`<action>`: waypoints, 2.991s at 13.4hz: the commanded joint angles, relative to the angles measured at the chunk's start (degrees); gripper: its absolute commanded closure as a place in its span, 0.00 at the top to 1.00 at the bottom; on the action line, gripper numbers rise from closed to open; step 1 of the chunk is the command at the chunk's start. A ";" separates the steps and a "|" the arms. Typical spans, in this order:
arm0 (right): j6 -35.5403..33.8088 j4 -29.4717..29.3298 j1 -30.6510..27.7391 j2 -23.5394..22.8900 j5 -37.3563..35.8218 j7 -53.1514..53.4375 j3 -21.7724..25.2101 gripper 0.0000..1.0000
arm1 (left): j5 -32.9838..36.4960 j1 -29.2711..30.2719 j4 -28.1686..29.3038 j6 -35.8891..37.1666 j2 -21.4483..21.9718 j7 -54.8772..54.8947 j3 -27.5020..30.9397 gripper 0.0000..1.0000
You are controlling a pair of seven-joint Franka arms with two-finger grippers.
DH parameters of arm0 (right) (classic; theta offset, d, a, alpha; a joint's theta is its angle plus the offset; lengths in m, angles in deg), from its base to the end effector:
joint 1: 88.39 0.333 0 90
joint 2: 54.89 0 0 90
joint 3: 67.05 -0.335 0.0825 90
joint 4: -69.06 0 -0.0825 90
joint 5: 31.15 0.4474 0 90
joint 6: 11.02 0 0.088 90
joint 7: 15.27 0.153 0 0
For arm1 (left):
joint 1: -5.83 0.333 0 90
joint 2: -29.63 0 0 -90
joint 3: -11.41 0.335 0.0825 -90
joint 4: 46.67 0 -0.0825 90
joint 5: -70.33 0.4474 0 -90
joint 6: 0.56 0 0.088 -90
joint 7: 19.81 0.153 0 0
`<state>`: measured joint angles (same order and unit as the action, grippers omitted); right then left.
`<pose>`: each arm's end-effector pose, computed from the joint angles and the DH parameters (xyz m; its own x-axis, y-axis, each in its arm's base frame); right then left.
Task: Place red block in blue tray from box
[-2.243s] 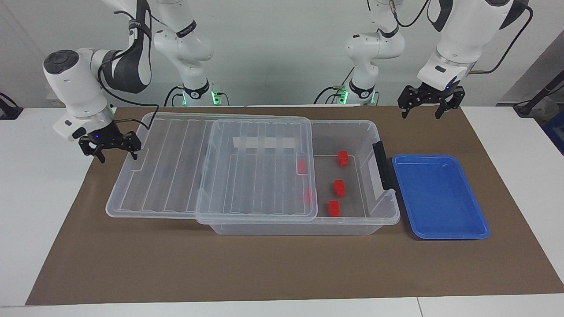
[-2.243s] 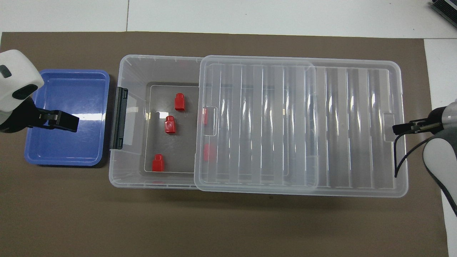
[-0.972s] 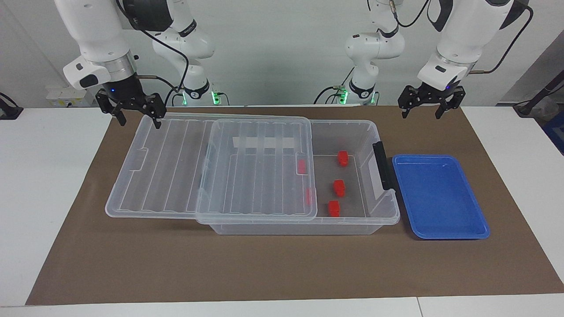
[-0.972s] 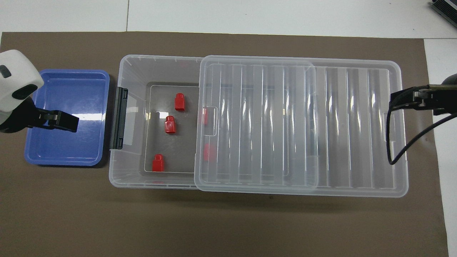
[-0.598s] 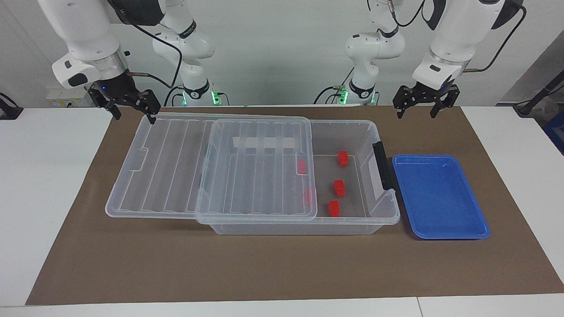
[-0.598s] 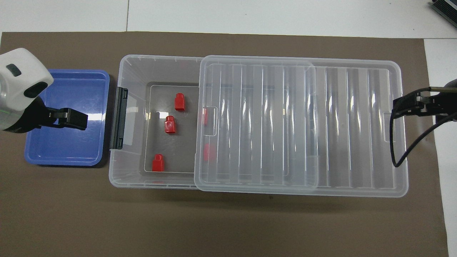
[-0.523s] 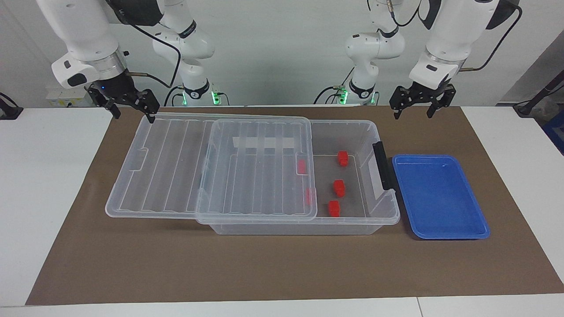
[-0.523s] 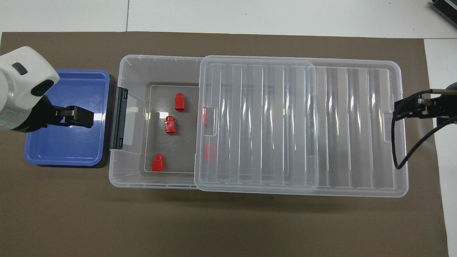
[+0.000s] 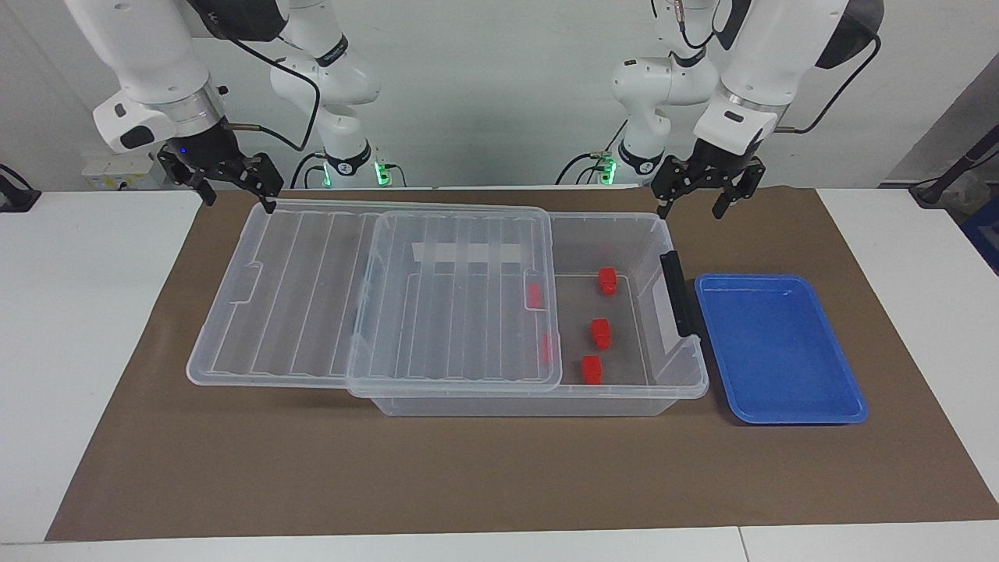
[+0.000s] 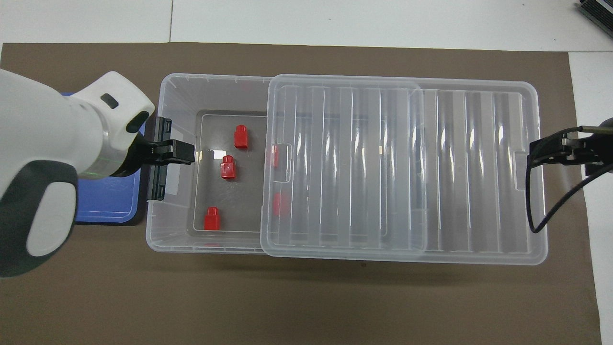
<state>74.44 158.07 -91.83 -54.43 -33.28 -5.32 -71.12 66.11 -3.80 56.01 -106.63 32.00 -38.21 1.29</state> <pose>0.6046 0.0009 0.6050 0.9852 -0.1648 -0.0465 -0.1626 -0.9856 0.0465 0.5863 -0.2215 0.5287 0.9973 -0.0035 0.0735 -0.0103 -0.9956 0.0931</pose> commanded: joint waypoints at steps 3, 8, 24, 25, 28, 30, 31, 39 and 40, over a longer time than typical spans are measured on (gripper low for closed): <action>2.61 1.43 -0.43 1.12 1.26 1.03 -0.05 1.00 | 3.35 -4.77 10.24 -13.51 -2.89 -3.56 0.98 1.00; 2.52 1.52 -0.34 1.21 1.00 1.21 -0.05 1.00 | 5.19 -4.78 10.96 -20.48 -7.28 -3.65 0.98 1.00; 5.32 2.57 -1.83 0.95 0.20 0.94 0.03 0.64 | 14.77 -6.80 10.79 -34.29 -21.53 -11.12 1.16 1.00; 7.59 4.66 -2.36 1.38 0.20 0.59 0.03 0.41 | 14.77 -6.80 10.79 -34.47 -21.62 -11.12 1.25 0.99; 13.23 9.94 -4.11 2.35 0.20 0.15 0.03 0.00 | 14.77 -6.89 10.88 -33.94 -21.53 -11.21 1.25 0.59; 17.96 14.33 -5.78 3.23 0.20 -1.94 0.12 0.00 | 14.77 -6.71 10.88 -32.89 -21.53 -12.78 1.42 0.13; 20.43 16.53 -7.36 4.01 0.20 -3.26 0.12 0.00 | 14.77 -6.71 10.79 -32.71 -21.53 -13.75 1.42 0.06; 30.90 23.57 -12.12 2.62 0.47 -11.10 0.21 0.00 | 14.68 -6.63 6.41 -22.99 -20.66 -15.43 1.25 0.00; 31.26 24.19 -12.12 2.44 0.38 -11.10 0.21 0.00 | 14.25 -6.36 4.83 -19.91 -19.96 -15.26 0.99 0.00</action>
<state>103.36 179.26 -103.51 -52.99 -33.33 -14.98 -70.74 79.33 -9.57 64.02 -132.72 10.73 -52.08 1.79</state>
